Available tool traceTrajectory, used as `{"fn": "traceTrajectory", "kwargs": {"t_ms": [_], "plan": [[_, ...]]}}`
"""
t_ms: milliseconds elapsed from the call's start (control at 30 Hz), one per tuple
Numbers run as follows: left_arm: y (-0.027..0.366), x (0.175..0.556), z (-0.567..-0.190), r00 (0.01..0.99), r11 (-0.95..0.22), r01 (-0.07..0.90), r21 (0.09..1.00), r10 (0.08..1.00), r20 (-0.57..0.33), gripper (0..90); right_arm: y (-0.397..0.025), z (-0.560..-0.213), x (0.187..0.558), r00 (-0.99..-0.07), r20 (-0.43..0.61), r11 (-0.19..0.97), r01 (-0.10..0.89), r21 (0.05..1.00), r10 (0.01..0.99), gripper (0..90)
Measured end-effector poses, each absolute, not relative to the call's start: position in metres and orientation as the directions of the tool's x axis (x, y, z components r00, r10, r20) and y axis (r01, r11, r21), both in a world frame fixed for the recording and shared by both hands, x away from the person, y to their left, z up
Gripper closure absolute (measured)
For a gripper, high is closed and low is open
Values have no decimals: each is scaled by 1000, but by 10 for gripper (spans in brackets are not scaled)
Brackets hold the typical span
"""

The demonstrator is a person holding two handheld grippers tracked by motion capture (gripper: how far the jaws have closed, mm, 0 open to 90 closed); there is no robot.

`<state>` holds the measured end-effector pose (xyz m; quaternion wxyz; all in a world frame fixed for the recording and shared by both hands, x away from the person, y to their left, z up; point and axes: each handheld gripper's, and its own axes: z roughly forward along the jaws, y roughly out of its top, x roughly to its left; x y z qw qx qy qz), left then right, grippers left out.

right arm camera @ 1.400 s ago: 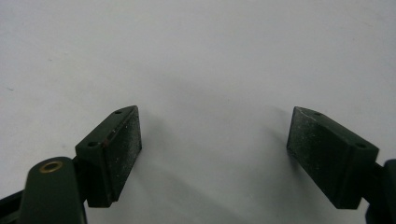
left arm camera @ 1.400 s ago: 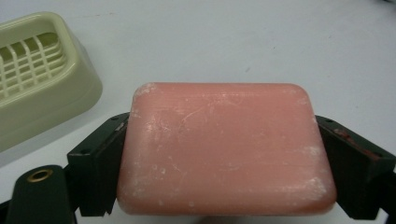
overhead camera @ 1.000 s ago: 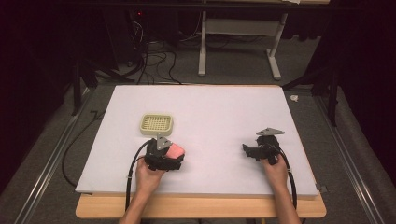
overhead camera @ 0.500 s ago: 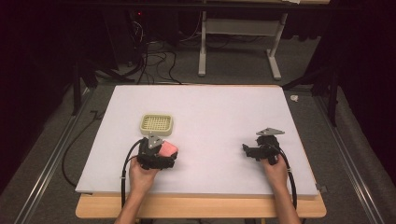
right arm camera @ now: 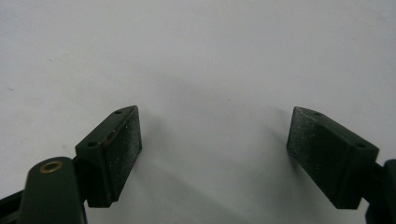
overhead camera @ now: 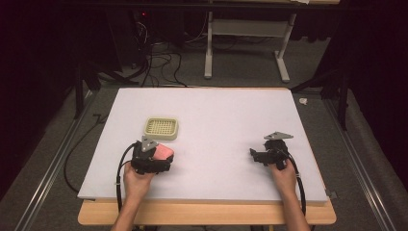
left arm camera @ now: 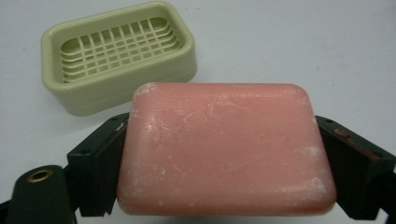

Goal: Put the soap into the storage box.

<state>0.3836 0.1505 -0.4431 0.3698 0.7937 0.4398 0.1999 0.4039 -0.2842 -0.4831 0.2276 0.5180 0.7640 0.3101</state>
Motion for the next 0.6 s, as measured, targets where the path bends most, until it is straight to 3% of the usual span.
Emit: {"fn": "traceTrajectory", "kwargs": {"t_ms": [600], "plan": [[166,401,-435,485,-320,585,746,874,-5,139,-284,-483,404,-359,-27,271,651,709,933,182]]}}
